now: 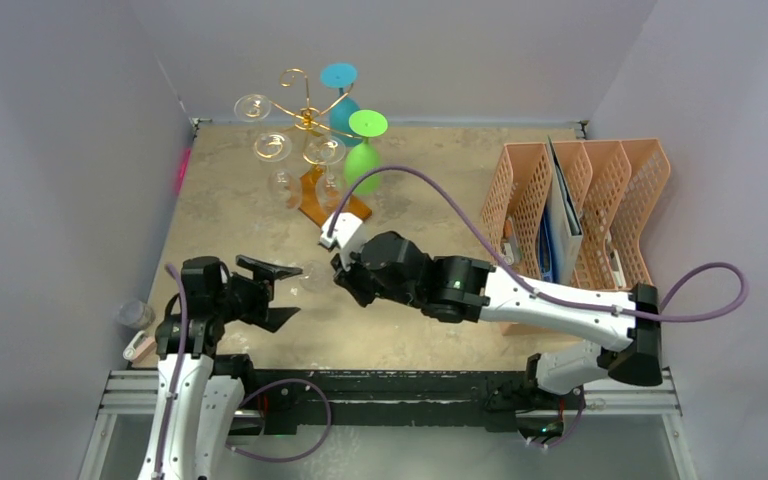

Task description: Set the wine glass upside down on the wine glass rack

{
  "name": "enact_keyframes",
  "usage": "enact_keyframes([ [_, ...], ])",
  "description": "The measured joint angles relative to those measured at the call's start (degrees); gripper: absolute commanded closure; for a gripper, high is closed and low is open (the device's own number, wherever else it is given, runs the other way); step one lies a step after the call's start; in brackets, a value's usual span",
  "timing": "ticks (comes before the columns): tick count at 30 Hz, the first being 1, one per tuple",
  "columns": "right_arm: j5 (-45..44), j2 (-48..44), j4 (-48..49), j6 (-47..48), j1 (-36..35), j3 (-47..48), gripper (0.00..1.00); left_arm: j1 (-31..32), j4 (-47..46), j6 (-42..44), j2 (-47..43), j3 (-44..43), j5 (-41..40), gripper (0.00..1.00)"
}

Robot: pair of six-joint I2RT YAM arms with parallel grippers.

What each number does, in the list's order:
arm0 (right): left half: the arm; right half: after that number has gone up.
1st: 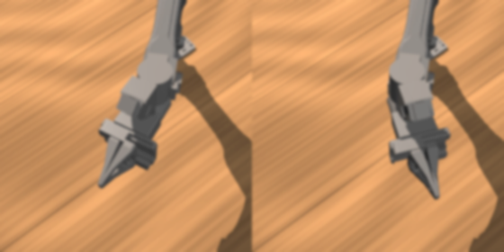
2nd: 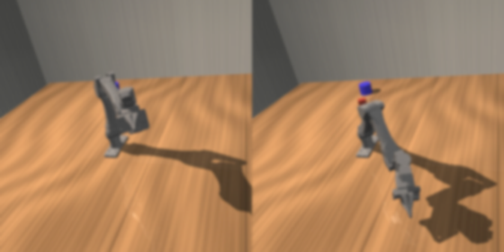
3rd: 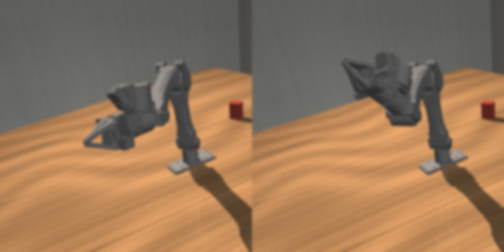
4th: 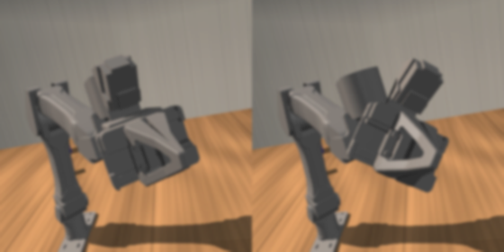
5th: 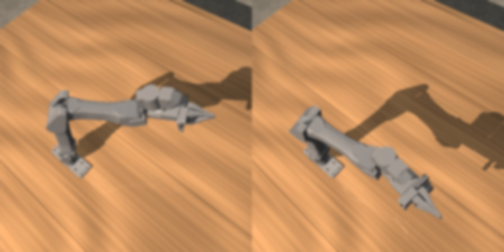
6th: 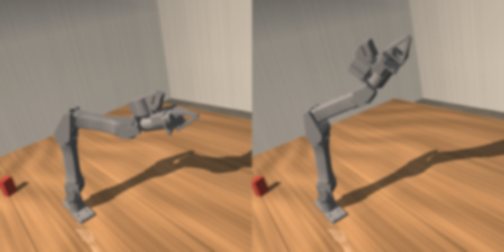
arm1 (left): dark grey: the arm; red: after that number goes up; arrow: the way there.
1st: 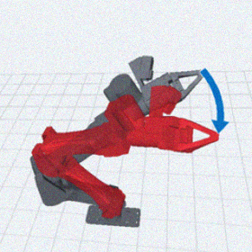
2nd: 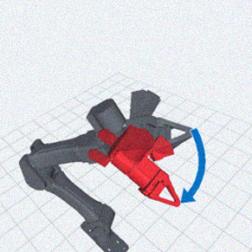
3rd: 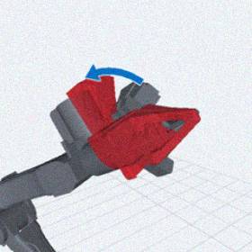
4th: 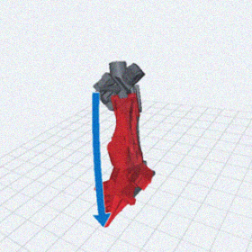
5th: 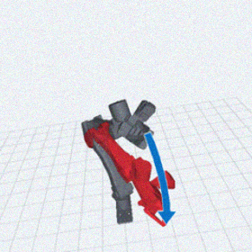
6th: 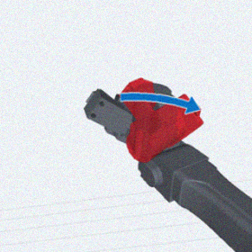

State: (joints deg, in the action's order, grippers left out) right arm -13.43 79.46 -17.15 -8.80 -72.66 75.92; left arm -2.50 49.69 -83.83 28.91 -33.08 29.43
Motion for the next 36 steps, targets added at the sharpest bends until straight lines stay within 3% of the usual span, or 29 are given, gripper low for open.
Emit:
enact_keyframes([
  [5, -0.63, 4.11, 2.47, 2.78, -3.15, 0.0, 1.0, 0.0, -1.53, -6.82, 0.92, 2.97, 4.07, 0.24],
  [18, -0.59, 6.47, 7.41, 5.92, -6.19, 0.31, 1.0, 0.0, -2.47, -11.15, 6.67, 2.99, 7.15, 0.47],
  [26, 0.04, 6.47, 8.22, 6.43, -6.54, 0.31, 1.0, 0.0, -2.51, -12.11, 7.3, 3.04, 7.19, 0.75],
  [29, 0.48, 6.47, 8.17, 6.38, -6.62, 0.31, 1.0, 0.0, -2.82, -13.11, 6.67, 3.63, 7.17, 0.76],
  [36, 0.94, 6.4, 8.24, 6.25, -6.62, 0.2, 1.0, 0.0, -3.65, -14.16, 6.84, 4.42, 7.21, 0.68],
])
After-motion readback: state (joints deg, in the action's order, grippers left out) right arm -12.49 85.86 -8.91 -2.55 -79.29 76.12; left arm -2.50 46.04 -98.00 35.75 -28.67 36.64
